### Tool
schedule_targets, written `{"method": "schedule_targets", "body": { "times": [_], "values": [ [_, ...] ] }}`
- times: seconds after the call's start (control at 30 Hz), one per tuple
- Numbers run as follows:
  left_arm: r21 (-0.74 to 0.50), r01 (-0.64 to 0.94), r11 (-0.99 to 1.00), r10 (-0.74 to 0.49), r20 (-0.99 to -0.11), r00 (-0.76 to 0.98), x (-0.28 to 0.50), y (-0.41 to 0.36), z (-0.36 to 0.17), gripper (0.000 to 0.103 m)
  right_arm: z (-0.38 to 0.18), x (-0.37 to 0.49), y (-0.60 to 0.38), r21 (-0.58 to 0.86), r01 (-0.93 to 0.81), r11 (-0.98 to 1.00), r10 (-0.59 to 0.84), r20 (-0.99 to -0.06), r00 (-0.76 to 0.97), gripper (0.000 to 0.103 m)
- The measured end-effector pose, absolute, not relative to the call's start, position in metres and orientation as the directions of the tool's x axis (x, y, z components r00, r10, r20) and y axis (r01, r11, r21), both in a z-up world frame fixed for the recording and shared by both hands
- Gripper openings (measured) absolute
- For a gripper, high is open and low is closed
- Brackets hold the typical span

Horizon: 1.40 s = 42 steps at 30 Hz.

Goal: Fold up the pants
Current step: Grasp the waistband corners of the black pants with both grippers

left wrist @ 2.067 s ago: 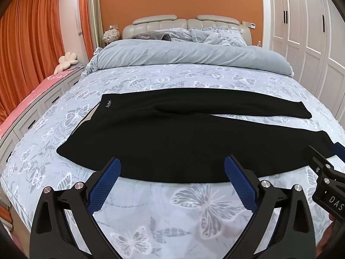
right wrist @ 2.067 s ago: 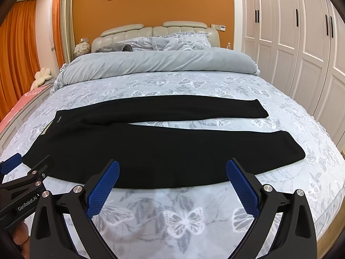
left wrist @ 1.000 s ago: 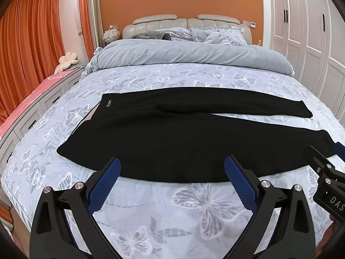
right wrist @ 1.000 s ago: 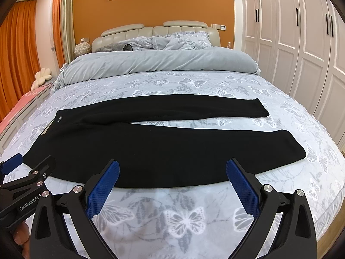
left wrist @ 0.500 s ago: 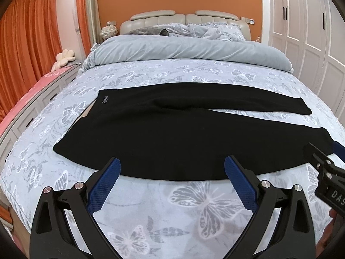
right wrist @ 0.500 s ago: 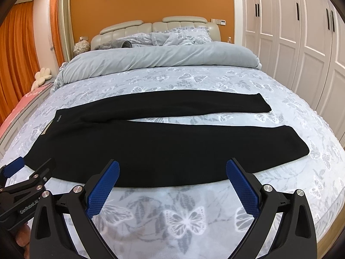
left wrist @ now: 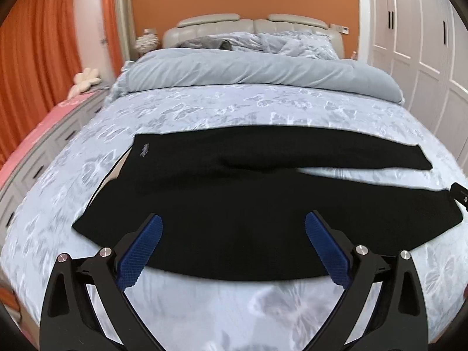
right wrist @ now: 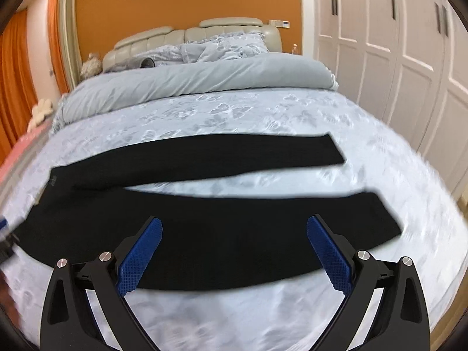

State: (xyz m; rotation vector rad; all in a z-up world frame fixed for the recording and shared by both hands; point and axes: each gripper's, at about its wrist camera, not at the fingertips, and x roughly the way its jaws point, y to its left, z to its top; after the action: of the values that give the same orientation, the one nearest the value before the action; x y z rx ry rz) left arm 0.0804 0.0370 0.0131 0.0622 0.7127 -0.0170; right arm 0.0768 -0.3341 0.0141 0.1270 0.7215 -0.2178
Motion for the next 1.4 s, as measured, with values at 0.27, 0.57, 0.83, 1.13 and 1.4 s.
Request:
{"method": "schedule_targets", "body": {
  "times": [0.27,0.57,0.83,1.13,1.4],
  "values": [
    [-0.007,-0.040,0.999,0.020,-0.775,0.632,0.283,0.147,-0.002,0.098,-0.030,0.215,-0.501,0.126,0.313,0.941,-0.100,-0.783,0.614,0.098],
    [-0.044,-0.254,0.966,0.079,-0.887,0.455,0.426,0.255,-0.091,0.098,-0.101,0.335,-0.583,0.186,0.376,0.908,-0.048,-0.844,0.534,0.098],
    [-0.032,-0.258,0.966,0.093,-0.883,0.460,0.444,0.268,-0.120,0.082,-0.127,0.359,-0.575,0.143,0.314,0.939,-0.052,-0.841,0.538,0.081],
    [-0.165,-0.250,0.954,0.015,-0.808,0.589,0.408,0.266,-0.048,0.012,-0.062,0.326,-0.556,0.155,0.247,0.956,-0.042,-0.765,0.643,0.003],
    [-0.288,-0.124,0.950,-0.132,-0.725,0.676,0.278,0.286,0.039,0.011,0.039,0.202,-0.546,0.139,0.175,0.975,-0.047,-0.639,0.768,0.000]
  ]
}}
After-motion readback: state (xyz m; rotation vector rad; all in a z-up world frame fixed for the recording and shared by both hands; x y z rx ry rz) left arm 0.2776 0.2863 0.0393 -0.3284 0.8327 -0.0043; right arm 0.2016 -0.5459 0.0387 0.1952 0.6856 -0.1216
